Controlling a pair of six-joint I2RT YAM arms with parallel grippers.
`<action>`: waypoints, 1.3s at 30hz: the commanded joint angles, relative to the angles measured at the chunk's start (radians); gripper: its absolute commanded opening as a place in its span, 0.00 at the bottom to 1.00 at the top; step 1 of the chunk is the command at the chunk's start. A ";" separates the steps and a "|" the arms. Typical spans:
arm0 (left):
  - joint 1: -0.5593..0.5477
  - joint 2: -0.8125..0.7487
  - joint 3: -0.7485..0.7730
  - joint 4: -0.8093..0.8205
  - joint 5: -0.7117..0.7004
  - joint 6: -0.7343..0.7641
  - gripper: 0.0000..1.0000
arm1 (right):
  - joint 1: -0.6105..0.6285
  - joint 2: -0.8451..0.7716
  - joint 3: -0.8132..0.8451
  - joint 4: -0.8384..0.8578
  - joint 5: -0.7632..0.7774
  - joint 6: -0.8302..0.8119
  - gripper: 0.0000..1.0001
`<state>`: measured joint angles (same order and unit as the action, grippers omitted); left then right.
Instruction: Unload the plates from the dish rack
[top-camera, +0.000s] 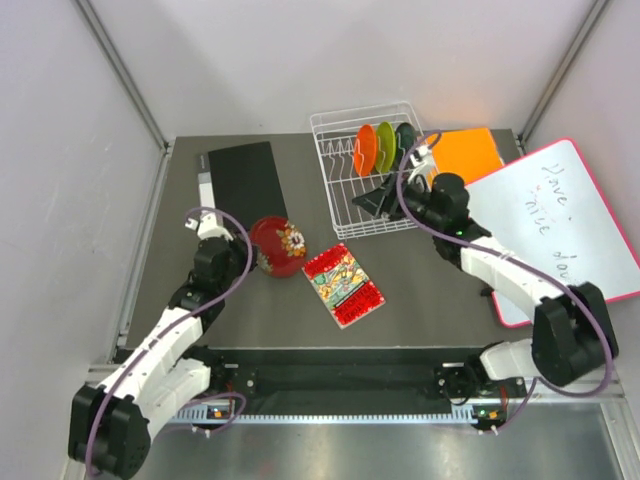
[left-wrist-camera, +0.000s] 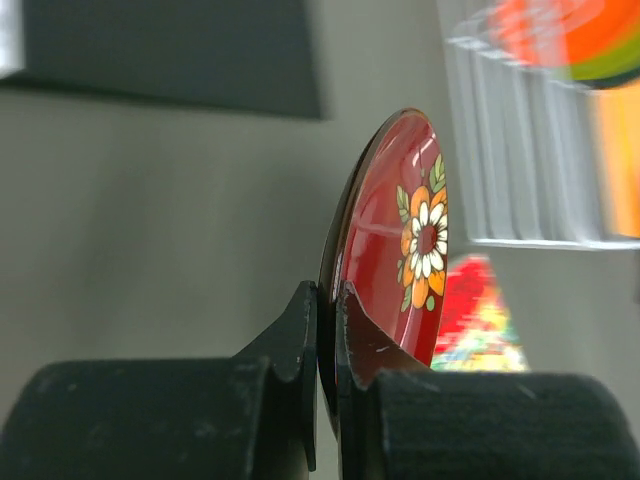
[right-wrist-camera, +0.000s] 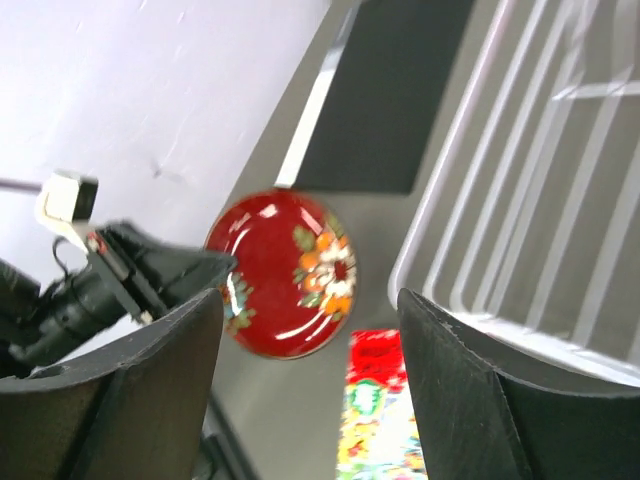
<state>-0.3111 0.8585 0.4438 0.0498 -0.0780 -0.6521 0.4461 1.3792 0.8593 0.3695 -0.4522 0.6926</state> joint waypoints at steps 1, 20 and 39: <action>0.007 -0.059 0.000 -0.198 -0.224 0.000 0.00 | -0.067 -0.098 0.058 -0.121 0.043 -0.137 0.70; 0.009 -0.102 -0.093 -0.358 -0.347 -0.098 0.29 | -0.187 0.083 0.314 -0.345 0.087 -0.303 0.72; 0.010 -0.047 -0.074 -0.369 -0.399 -0.118 0.72 | -0.169 0.345 0.599 -0.515 0.138 -0.416 0.70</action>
<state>-0.3027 0.8165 0.3515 -0.3317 -0.4408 -0.7712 0.2684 1.6680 1.3426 -0.1013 -0.3515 0.3317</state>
